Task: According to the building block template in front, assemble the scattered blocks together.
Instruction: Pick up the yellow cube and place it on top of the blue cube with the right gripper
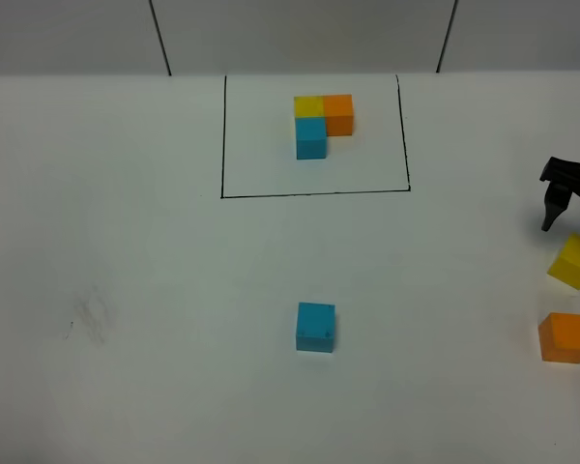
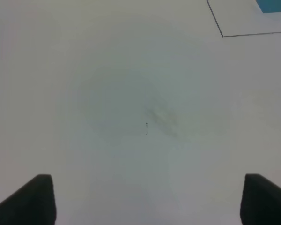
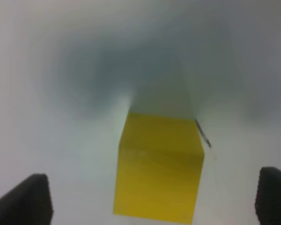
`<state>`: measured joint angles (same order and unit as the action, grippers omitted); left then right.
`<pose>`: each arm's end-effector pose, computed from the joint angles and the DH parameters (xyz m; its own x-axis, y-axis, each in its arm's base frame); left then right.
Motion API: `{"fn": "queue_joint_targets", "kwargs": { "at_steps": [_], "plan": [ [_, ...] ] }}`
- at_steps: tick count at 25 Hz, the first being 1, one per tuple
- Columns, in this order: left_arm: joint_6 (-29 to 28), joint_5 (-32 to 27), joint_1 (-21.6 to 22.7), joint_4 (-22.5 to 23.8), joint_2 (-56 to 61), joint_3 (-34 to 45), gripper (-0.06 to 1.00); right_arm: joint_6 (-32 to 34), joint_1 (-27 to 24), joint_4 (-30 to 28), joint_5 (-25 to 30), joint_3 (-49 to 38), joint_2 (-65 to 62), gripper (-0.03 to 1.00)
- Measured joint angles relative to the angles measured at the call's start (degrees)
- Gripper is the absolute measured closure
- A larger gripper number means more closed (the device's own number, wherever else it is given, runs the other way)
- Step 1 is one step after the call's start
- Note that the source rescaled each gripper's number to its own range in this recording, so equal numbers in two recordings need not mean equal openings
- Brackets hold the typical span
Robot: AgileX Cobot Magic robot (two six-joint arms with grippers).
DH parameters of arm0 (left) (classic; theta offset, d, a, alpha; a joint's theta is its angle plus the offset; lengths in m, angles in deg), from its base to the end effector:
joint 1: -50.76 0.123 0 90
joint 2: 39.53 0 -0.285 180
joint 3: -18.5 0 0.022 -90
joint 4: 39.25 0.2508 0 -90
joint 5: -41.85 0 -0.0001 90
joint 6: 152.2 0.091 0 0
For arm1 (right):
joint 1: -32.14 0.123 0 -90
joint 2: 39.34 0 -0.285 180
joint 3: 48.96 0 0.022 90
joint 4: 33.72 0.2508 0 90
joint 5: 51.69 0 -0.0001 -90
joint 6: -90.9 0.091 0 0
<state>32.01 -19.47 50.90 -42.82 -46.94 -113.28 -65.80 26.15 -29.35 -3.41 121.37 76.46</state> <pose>-0.0070 -0.0050 0.2783 -0.4500 0.0424 -0.8920 0.0659 0.9977 0.0141 0.3496 -0.0315 0.1617 -0.8436 0.5319 -0.0740 0.5245 0.8456 0.0994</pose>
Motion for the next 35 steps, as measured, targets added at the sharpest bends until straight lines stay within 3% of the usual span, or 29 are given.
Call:
{"fn": "queue_joint_targets", "kwargs": {
  "at_steps": [11,13,15,16,17,25,28,35],
  "plan": [
    [-0.1,0.0,0.0,0.0,0.0,0.0,0.26,-0.7,0.0,1.3,-2.4,0.0,5.7,0.18],
    [-0.1,0.0,0.0,0.0,0.0,0.0,0.26,-0.7,0.0,1.3,-3.0,0.0,5.9,0.28],
    [-0.1,0.0,0.0,0.0,0.0,0.0,0.26,-0.9,0.0,1.2,-3.6,0.0,5.8,0.49],
    [-0.1,0.0,0.0,0.0,0.0,0.0,0.26,-1.1,0.0,1.0,-3.8,0.0,5.8,0.65],
    [-0.1,0.0,0.0,0.0,0.0,0.0,0.26,-1.5,0.0,0.9,-4.0,0.0,5.9,0.69],
    [-0.1,0.0,0.0,0.0,0.0,0.0,0.26,-12.5,1.4,-0.9,-4.5,0.0,2.5,0.69],
    [-0.1,0.0,0.0,0.0,0.0,0.0,0.26,-15.0,5.7,-3.5,-5.5,0.0,-2.5,0.69],
    [-0.1,0.0,0.0,0.0,0.0,0.0,0.26,-15.4,19.2,-3.4,-7.8,3.1,-7.5,0.69]
  ]
}}
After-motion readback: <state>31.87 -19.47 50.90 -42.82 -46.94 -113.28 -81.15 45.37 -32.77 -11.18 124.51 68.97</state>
